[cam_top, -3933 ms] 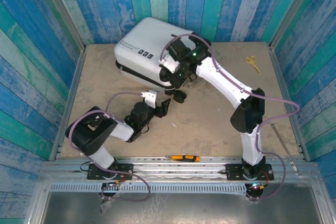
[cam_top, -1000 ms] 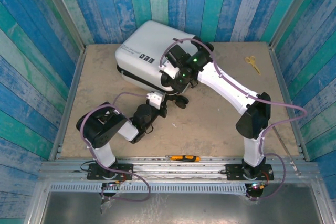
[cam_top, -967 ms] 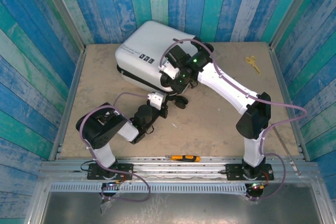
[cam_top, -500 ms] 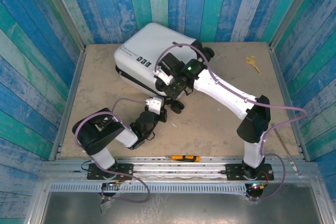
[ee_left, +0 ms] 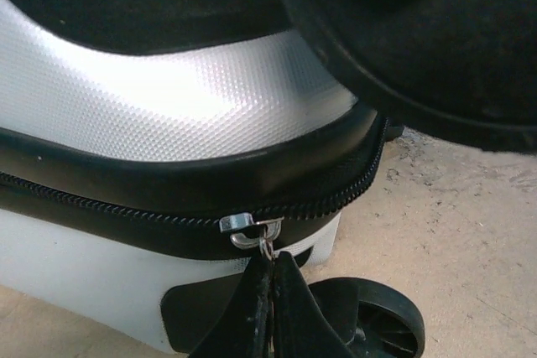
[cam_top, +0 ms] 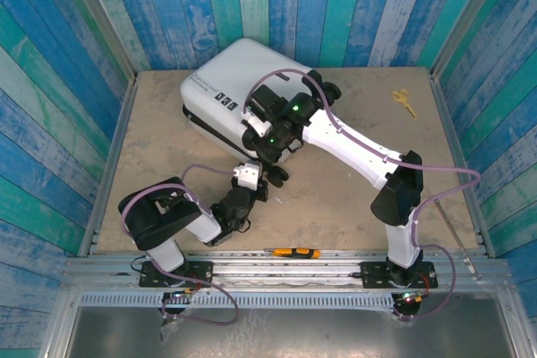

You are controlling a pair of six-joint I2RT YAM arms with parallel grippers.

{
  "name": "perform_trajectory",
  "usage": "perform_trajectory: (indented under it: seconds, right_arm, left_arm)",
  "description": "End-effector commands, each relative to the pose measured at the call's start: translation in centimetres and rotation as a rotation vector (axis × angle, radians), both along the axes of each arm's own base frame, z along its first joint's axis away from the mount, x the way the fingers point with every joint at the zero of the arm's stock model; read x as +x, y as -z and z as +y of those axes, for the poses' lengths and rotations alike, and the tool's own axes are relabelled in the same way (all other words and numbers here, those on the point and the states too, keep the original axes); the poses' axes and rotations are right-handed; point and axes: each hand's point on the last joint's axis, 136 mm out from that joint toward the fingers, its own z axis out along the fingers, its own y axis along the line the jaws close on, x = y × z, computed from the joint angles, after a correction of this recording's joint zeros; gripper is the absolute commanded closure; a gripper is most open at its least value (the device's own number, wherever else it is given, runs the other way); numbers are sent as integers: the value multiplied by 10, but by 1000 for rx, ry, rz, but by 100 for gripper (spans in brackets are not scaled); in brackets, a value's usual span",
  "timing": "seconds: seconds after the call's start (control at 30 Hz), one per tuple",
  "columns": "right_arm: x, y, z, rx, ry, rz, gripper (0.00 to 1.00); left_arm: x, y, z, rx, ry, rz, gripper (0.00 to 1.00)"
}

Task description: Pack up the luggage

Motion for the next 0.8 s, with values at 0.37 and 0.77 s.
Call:
perform_trajectory:
  seconds: [0.37, 0.77]
  right_arm:
    - [-33, -68, 102, 441, -216, 44, 100]
    - [-66, -61, 138, 490, -276, 86, 100]
  left_arm:
    - [-41, -5, -79, 146, 194, -92, 100]
    - [-30, -16, -110, -26, -16, -105, 100]
